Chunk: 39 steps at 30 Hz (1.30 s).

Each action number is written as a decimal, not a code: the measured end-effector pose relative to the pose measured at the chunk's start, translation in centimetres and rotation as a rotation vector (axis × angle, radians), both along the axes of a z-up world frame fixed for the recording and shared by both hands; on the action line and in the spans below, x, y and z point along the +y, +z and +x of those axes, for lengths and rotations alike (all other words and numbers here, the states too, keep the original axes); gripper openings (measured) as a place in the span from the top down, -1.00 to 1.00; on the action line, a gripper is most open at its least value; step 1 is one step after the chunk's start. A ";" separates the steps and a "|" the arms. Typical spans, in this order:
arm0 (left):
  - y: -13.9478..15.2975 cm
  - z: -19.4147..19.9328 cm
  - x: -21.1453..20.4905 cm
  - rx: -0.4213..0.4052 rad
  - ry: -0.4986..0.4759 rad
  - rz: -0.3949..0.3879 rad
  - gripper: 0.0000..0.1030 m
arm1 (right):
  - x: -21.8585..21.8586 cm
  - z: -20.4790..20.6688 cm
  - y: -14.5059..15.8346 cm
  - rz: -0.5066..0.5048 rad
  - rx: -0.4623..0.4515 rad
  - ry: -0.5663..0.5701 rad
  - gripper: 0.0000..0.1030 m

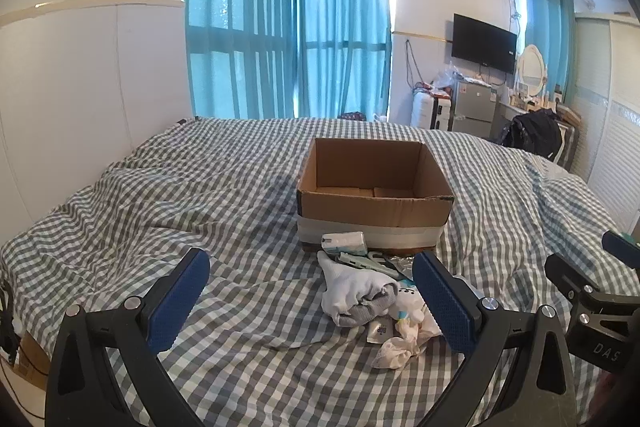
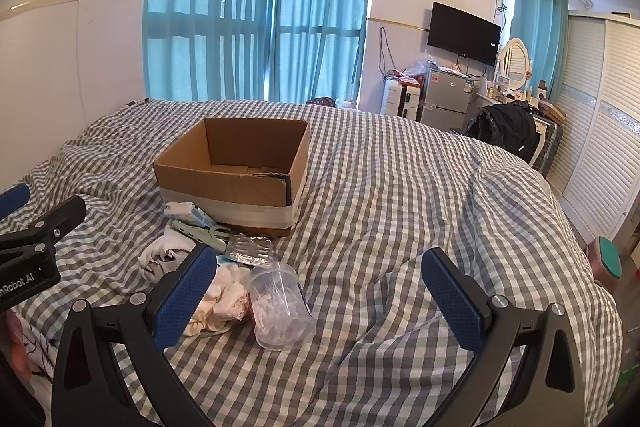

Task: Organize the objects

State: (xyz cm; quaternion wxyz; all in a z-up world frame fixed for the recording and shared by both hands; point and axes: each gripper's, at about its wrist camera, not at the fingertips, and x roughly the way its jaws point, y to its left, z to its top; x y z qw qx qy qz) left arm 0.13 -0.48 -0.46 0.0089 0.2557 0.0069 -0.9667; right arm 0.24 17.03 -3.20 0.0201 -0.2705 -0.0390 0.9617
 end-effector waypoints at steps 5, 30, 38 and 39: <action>0.0 -0.1 -0.4 -0.008 -0.001 0.028 -1.00 | -0.3 0.1 0.0 0.021 0.006 0.010 -1.00; 0.1 0.3 -0.1 0.011 0.012 0.012 -1.00 | -0.1 0.3 0.1 -0.008 0.005 0.028 -1.00; 0.4 0.5 0.0 0.023 0.008 0.013 -1.00 | -0.1 0.4 0.3 -0.006 0.009 0.028 -1.00; 0.4 0.6 0.0 0.025 0.006 0.014 -1.00 | -0.1 0.4 0.4 -0.008 0.008 0.030 -1.00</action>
